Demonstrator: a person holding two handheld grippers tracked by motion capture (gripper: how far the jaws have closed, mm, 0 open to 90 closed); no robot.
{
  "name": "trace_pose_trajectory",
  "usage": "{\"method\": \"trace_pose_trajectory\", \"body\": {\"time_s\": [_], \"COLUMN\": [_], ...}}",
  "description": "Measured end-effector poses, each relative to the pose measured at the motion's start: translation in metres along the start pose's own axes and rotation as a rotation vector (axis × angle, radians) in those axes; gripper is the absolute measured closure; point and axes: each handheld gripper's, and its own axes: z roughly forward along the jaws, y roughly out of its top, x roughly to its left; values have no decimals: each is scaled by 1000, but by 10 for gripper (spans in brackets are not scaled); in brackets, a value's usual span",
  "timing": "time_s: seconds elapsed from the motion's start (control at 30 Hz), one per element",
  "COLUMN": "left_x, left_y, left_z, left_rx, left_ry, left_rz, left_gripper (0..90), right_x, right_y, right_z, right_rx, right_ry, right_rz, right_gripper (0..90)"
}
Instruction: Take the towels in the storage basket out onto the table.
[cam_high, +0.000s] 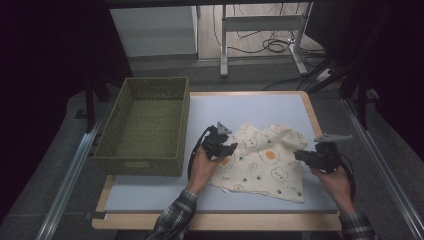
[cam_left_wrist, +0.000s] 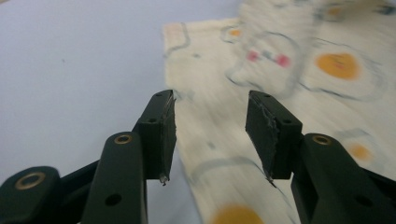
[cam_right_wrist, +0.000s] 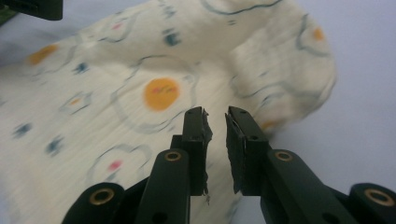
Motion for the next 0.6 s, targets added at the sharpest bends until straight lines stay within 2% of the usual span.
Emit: {"method": "trace_pose_trajectory", "body": {"time_s": [0.03, 0.1, 0.2, 0.3, 0.33, 0.37, 0.43, 0.47, 0.5, 0.53, 0.57, 0.6], "left_x": [7, 13, 19, 22, 22, 21, 18, 17, 17, 17, 15, 14], "left_y": [7, 11, 17, 22, 22, 24, 24, 22, 21, 21, 21, 21], "left_z": [13, 24, 39, 54, 54, 63, 72, 72, 73, 73, 71, 69], "left_rx": [-1, 3, 12, 25, 25, 39, 57, 36, 29, 29, 33, 48], "left_ry": [23, 29, 51, 35, 35, 25, 15, -1, -23, -23, -20, 25], "left_rz": [-8, -25, -24, -10, -10, -5, 5, 4, -10, -10, -6, 13], "left_gripper": [525, 526, 539, 536, 532, 531, 539, 573, 648, 728, 829, 875], "right_x": [-5, -16, -38, -52, -52, -56, -55, -54, -54, -54, -52, -52], "right_y": [2, 6, 11, 14, 14, 14, 14, 13, 12, 12, 11, 10], "right_z": [5, 13, 17, 16, 16, 13, 11, 10, 10, 10, 11, 12], "right_rx": [10, 16, -3, -15, -15, -32, -36, -31, -32, -32, -31, -29], "right_ry": [-10, -39, -74, -104, -104, -101, -98, -96, -98, -98, -95, -93], "right_rz": [5, 7, 58, 96, 96, 112, 113, 108, 100, 100, 98, 97], "right_gripper": [772, 771, 760, 744, 744, 735, 720, 714, 711, 711, 710, 709]}}
